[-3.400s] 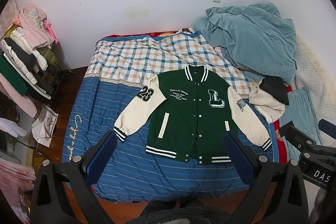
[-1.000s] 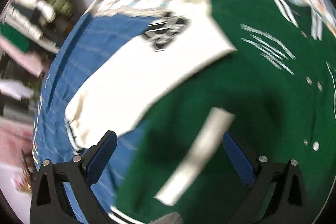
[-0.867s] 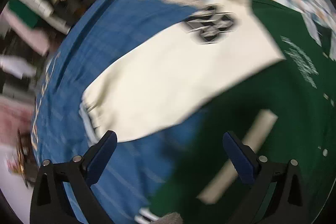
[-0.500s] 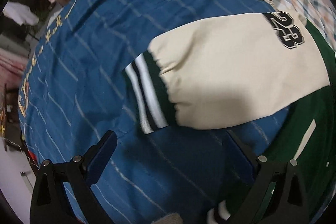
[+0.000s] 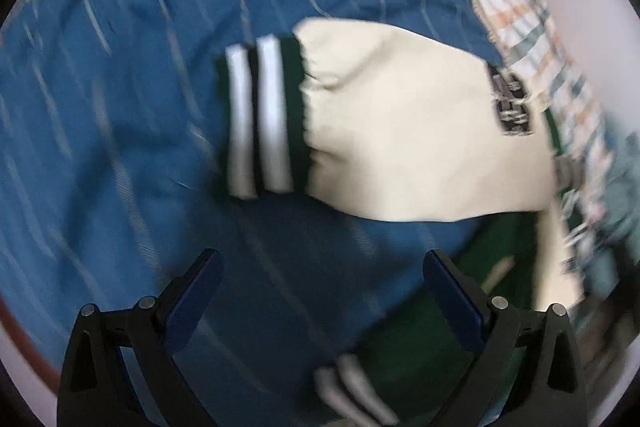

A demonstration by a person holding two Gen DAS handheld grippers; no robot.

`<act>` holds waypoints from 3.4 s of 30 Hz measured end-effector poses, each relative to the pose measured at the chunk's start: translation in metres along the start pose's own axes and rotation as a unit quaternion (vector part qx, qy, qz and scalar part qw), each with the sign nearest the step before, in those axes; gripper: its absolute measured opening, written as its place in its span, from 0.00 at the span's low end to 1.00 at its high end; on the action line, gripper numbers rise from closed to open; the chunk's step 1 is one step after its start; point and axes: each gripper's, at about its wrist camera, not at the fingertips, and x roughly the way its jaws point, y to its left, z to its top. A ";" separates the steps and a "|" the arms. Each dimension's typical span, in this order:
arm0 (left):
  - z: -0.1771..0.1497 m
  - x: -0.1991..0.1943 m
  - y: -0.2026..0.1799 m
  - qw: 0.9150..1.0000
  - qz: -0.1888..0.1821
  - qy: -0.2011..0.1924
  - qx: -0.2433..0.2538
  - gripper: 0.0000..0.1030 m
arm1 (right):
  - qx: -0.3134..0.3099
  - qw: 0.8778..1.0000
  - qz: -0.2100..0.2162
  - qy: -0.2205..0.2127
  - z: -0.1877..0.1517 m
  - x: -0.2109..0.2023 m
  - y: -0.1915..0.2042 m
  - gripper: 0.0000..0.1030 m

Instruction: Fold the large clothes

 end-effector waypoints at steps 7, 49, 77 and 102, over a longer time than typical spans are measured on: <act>0.048 0.054 -0.009 0.990 -0.074 0.000 -0.116 0.77 | 0.078 0.997 -0.006 0.026 -0.054 -0.028 -0.060 0.68; -0.034 -0.090 -0.340 0.840 0.089 -0.292 0.449 0.09 | 0.059 0.978 -0.199 0.027 0.012 -0.048 -0.127 0.85; -0.259 0.096 -0.513 0.838 0.026 -0.052 0.543 1.00 | 0.232 0.971 -0.055 0.028 -0.084 -0.162 -0.433 0.85; -0.100 0.082 -0.265 0.867 0.300 -0.124 0.378 1.00 | 0.180 0.976 -0.082 0.089 -0.051 -0.095 -0.434 0.51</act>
